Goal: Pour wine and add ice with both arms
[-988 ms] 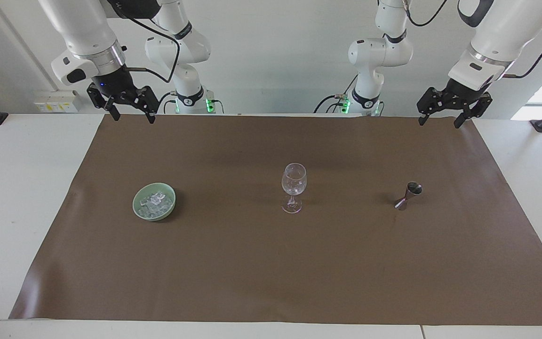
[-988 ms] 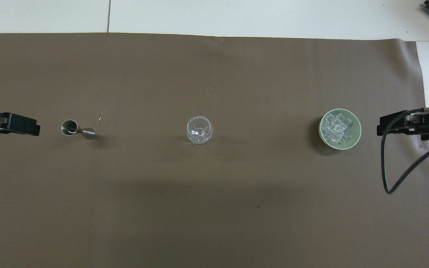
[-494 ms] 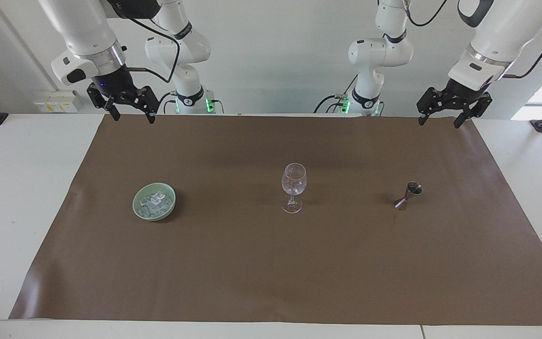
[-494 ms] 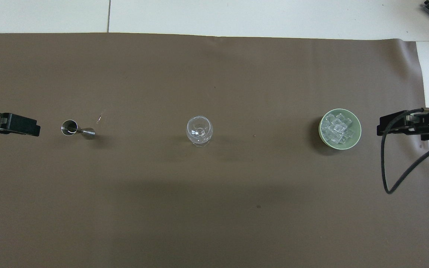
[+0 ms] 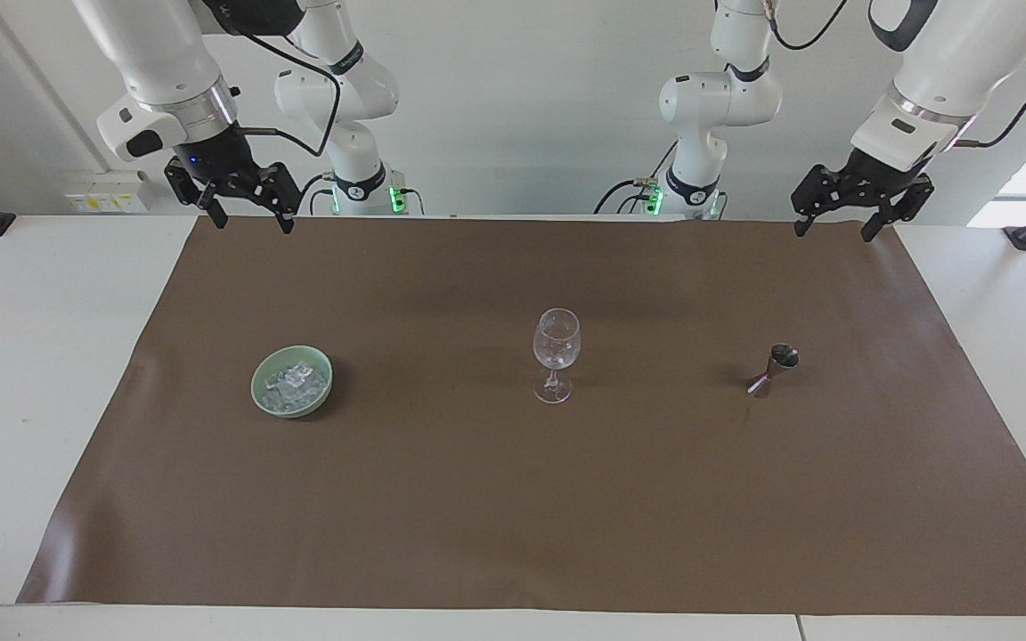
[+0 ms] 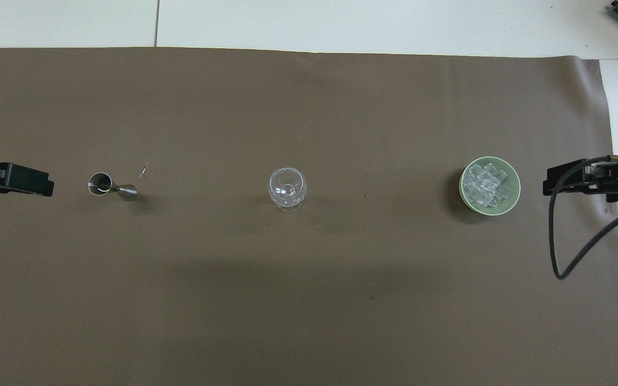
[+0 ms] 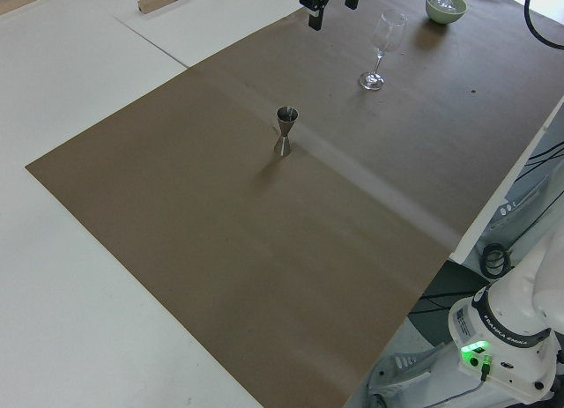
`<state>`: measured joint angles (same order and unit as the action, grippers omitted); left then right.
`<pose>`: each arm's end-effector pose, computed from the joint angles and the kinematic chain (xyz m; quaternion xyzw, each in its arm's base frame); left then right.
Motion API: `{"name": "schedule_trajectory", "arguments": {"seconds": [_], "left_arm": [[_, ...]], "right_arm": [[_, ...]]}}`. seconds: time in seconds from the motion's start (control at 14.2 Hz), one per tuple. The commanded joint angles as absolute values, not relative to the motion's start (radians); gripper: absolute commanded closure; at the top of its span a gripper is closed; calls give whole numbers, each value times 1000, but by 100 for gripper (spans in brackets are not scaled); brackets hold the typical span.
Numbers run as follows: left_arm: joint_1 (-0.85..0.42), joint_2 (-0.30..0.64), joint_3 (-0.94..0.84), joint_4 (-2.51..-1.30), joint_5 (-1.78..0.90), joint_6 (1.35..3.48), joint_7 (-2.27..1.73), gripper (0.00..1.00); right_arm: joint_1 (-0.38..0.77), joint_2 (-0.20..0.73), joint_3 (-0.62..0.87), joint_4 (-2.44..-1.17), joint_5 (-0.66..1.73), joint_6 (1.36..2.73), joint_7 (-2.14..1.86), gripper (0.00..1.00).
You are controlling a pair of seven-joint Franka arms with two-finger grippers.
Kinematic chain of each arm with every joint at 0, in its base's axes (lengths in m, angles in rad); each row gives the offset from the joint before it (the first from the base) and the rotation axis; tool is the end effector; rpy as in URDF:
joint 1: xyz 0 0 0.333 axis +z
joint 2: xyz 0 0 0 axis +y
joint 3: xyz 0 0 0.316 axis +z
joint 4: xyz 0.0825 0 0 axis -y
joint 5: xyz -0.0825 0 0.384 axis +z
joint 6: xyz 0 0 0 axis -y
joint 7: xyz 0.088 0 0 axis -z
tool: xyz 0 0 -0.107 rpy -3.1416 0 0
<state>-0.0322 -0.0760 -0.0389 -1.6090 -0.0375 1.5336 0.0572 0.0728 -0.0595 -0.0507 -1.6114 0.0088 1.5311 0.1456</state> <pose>0.5253 -0.0424 0.6444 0.9978 -0.0647 0.0002 0.0173 0.5316 0.0119 0.6342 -0.9980 0.0615 0.0109 0.0050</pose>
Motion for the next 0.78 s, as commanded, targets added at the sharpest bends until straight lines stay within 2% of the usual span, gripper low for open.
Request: {"name": "schedule_trajectory", "arguments": {"seconds": [0.0, 0.42, 0.71], "left_arm": [[-26, -49, -37, -1530, -26, 1470, 71, 0], [-23, -18, -32, -1519, -26, 1480, 69, 0], [-21, 64, -31, -1450, -25, 1480, 69, 0]], "right_arm": [[67, -69, -45, -1614, 2, 1517, 120, 0], [67, -69, -46, -1614, 2, 1516, 120, 0], [67, -69, -46, -1614, 2, 1516, 118, 0]]}}
